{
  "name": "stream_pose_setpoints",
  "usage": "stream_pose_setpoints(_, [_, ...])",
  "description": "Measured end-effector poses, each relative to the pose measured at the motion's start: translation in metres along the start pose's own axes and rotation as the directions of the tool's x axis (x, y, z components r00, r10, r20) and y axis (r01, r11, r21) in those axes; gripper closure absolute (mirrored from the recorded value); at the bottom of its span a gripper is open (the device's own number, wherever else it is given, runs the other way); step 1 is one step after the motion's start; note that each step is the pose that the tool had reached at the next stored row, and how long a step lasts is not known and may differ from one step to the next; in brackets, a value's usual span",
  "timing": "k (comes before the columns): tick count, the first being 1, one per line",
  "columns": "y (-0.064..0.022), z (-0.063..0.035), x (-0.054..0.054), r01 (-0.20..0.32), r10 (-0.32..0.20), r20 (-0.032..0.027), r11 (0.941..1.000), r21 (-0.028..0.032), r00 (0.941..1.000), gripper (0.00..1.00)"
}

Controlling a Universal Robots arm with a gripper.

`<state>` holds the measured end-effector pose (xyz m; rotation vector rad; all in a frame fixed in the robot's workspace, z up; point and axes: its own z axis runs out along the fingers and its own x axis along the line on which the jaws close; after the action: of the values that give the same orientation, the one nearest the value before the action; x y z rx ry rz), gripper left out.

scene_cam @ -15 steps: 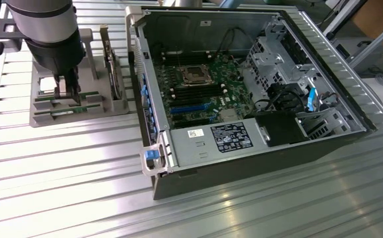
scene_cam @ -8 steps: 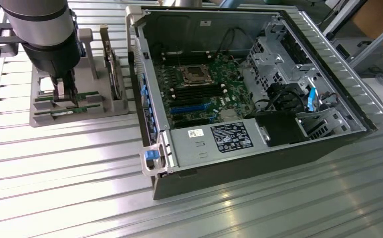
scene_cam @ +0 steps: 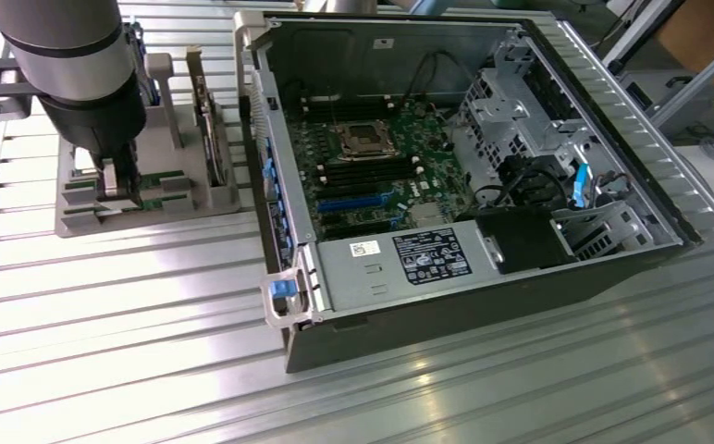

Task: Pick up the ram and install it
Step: 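Pick up the ram and move it above insertion slot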

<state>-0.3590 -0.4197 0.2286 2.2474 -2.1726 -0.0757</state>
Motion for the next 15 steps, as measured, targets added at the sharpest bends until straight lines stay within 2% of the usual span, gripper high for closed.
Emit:
stream_pose_setpoints(3, [0.0010,0.0054,0.000,0.006,-0.006,-0.0012,1.0000,-0.0002,1.0000,0.58])
stream_pose_setpoints(10, [0.0039,0.0099,-0.003,0.025,-0.025,-0.0046,0.9997,-0.0008,0.9997,0.58])
stream_pose_setpoints(15, [0.0036,0.0158,-0.004,0.032,-0.032,-0.0140,0.9995,-0.0016,0.9994,0.58])
